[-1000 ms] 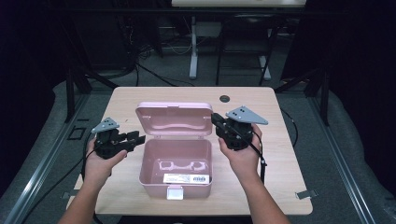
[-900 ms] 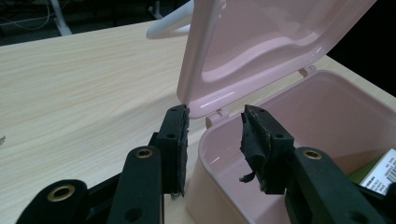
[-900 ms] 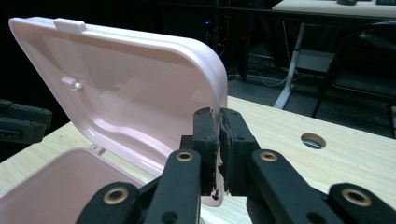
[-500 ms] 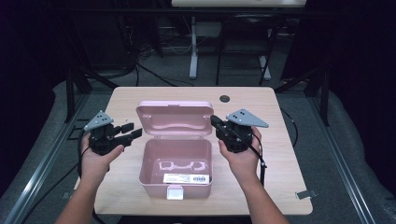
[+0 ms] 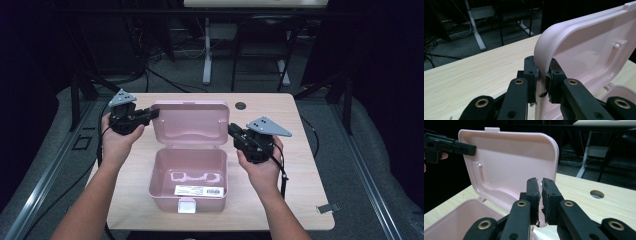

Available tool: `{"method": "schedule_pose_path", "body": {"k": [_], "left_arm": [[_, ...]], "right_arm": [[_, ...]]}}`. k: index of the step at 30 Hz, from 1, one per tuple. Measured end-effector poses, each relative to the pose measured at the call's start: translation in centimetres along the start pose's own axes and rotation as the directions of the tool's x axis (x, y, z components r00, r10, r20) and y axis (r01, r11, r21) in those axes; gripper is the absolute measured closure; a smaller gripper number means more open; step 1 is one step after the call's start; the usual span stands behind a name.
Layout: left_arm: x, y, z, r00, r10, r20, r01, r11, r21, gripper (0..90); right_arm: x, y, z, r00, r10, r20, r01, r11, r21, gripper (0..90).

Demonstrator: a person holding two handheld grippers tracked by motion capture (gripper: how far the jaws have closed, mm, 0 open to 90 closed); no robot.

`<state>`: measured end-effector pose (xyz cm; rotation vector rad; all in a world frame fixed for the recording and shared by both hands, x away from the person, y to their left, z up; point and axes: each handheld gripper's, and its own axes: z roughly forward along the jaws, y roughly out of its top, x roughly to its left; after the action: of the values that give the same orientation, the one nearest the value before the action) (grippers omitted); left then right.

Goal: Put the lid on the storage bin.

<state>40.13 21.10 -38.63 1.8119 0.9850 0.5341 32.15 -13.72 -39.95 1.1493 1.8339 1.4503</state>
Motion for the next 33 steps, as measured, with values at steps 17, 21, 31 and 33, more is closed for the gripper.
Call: {"method": "schedule_pose_path", "body": {"k": [17,21,31,33], "left_arm": [[-0.8,-0.3,-1.2,0.9996,0.027,-0.007,-0.027,0.9995,-0.014,81.2],[-1.0,-0.7,-1.5,0.9995,0.029,-0.011,-0.029,0.9991,-0.032,81.2],[-1.1,-1.4,-2.4,0.9992,0.04,-0.006,-0.04,0.998,-0.049,80.9],[-1.1,-1.3,-2.4,0.9988,0.049,-0.006,-0.05,0.9977,-0.046,81.0]], "right_arm": [[-0.5,-0.2,0.0,0.9996,0.025,-0.013,-0.025,0.9996,0.015,77.9],[-0.5,-0.3,-0.1,0.9995,0.026,-0.015,-0.026,0.9996,0.013,77.4],[-0.3,-0.1,-0.2,0.9999,0.015,-0.008,-0.015,0.9999,0.0,77.2],[-0.4,-0.1,-0.3,1.0,0.01,-0.001,-0.01,1.0,0.0,77.3]]}}
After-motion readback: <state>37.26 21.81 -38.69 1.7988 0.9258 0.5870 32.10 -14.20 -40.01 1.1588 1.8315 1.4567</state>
